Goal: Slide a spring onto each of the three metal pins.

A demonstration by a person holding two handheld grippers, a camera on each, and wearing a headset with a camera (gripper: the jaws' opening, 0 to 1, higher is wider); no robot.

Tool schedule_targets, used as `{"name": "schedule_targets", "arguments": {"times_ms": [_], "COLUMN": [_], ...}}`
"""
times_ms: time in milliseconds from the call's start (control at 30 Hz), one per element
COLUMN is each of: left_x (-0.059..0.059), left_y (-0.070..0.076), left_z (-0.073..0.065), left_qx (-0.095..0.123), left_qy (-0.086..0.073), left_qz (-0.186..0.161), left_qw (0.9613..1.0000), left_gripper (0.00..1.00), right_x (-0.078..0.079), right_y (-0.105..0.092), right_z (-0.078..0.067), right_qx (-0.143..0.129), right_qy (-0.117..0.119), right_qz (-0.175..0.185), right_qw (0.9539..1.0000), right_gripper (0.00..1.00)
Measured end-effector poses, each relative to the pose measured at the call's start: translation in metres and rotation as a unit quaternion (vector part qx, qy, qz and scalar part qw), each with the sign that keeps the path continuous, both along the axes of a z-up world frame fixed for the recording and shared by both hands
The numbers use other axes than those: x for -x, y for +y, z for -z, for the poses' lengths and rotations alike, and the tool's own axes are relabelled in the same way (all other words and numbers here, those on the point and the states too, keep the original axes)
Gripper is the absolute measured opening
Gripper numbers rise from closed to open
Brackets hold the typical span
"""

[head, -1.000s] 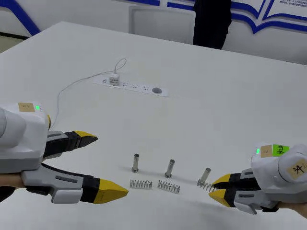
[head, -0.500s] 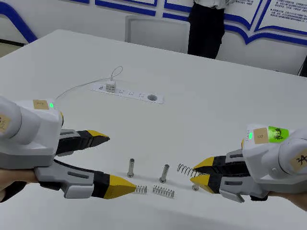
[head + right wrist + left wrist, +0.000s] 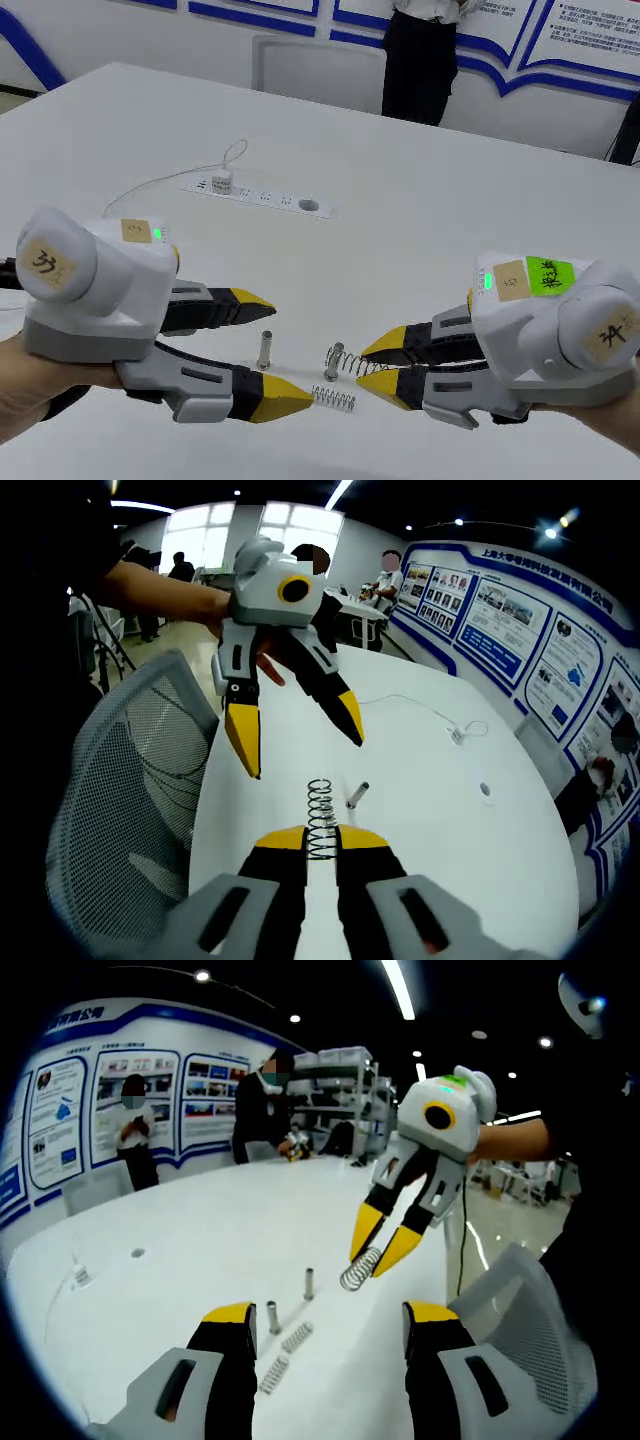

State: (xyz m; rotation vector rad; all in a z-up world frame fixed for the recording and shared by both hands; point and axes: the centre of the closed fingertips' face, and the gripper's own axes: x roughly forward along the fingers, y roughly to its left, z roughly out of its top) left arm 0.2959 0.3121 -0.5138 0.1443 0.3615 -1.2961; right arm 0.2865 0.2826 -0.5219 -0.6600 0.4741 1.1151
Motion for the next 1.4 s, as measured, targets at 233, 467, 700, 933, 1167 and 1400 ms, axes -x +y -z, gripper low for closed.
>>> {"name": "schedule_targets", "arguments": {"times_ms": [233, 467, 700, 933, 1167, 1400], "left_x": [0.005, 0.012, 0.018, 0.021, 0.024, 0.024], "left_y": [-0.012, -0.019, -0.021, -0.022, -0.023, -0.023], "left_z": [-0.002, -0.001, 0.002, 0.007, 0.009, 0.007], "left_qx": [0.011, 0.012, 0.003, -0.005, -0.011, -0.015], "left_qy": [-0.007, -0.008, -0.007, -0.006, -0.014, -0.031], "left_qz": [0.017, 0.042, 0.058, 0.069, 0.082, 0.084], "left_qw": [0.9998, 0.999, 0.9983, 0.9976, 0.9964, 0.9959], "left_gripper": [0.46, 0.3, 0.24, 0.17, 0.13, 0.12], "right_x": [0.007, 0.011, 0.012, 0.015, 0.018, 0.017], "right_y": [0.005, 0.007, 0.009, 0.01, 0.01, 0.01], "right_z": [0.002, 0.005, 0.005, 0.007, 0.007, 0.005], "right_qx": [0.002, 0.003, 0.003, 0.008, 0.012, 0.019], "right_qy": [0.004, 0.005, 0.005, 0.007, 0.006, -0.013], "right_qz": [-0.013, -0.023, -0.03, -0.036, -0.041, -0.054], "right_qw": [0.9999, 0.9997, 0.9995, 0.9993, 0.9991, 0.9983], "right_gripper": [0.1, 0.1, 0.1, 0.1, 0.1, 0.11]}}
